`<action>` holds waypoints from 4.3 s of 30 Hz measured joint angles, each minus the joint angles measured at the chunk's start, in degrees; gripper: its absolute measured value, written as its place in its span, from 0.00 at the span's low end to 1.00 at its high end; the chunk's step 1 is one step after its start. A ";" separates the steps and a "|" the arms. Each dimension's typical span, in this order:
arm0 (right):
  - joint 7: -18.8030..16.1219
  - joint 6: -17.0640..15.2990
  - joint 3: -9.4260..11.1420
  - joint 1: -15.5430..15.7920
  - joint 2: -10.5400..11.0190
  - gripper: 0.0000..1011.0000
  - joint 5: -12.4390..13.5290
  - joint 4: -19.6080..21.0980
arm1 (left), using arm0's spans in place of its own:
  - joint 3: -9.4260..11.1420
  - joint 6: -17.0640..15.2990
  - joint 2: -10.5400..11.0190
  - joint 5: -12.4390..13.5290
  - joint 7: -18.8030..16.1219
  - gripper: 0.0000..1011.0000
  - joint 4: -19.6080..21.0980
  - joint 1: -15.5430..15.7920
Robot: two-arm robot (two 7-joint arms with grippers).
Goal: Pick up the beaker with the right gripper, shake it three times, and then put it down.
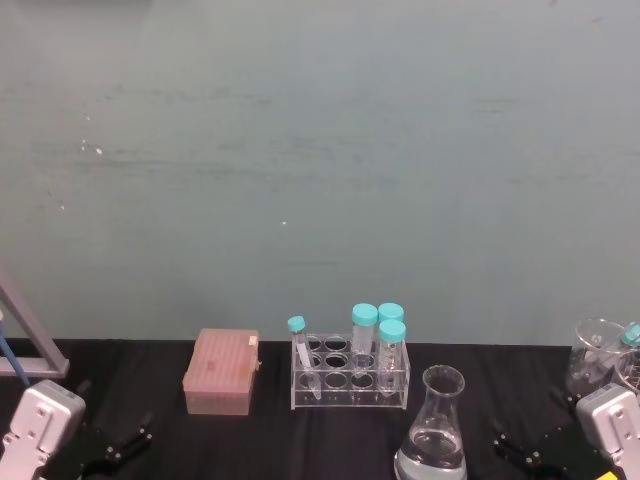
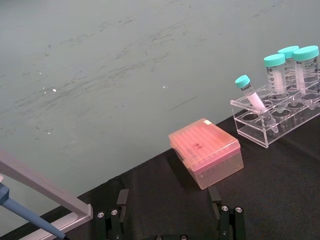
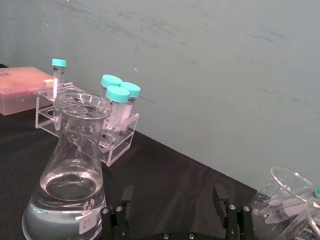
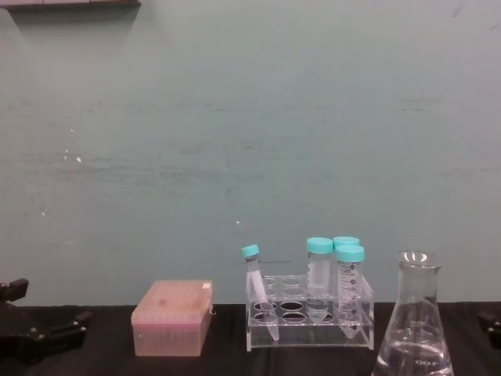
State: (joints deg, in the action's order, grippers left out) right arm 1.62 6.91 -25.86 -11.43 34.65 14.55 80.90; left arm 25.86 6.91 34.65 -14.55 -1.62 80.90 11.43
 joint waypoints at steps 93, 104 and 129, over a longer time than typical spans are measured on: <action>-16.54 -5.20 8.35 4.35 -5.98 0.99 12.83 8.84 | 0.00 0.00 0.00 0.00 0.00 0.99 0.00 0.00; -16.10 -7.70 8.13 2.19 -9.56 0.99 11.41 5.99 | 0.00 0.00 0.00 0.00 0.00 0.99 0.00 0.00; -18.30 -8.04 8.23 -3.94 -15.76 0.99 7.09 -3.05 | 0.00 0.00 0.00 0.00 0.00 0.99 0.00 0.00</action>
State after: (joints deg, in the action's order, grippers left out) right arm -16.68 -1.13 -17.63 -15.37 18.89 21.63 77.85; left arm 25.86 6.90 34.65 -14.54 -1.62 80.90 11.43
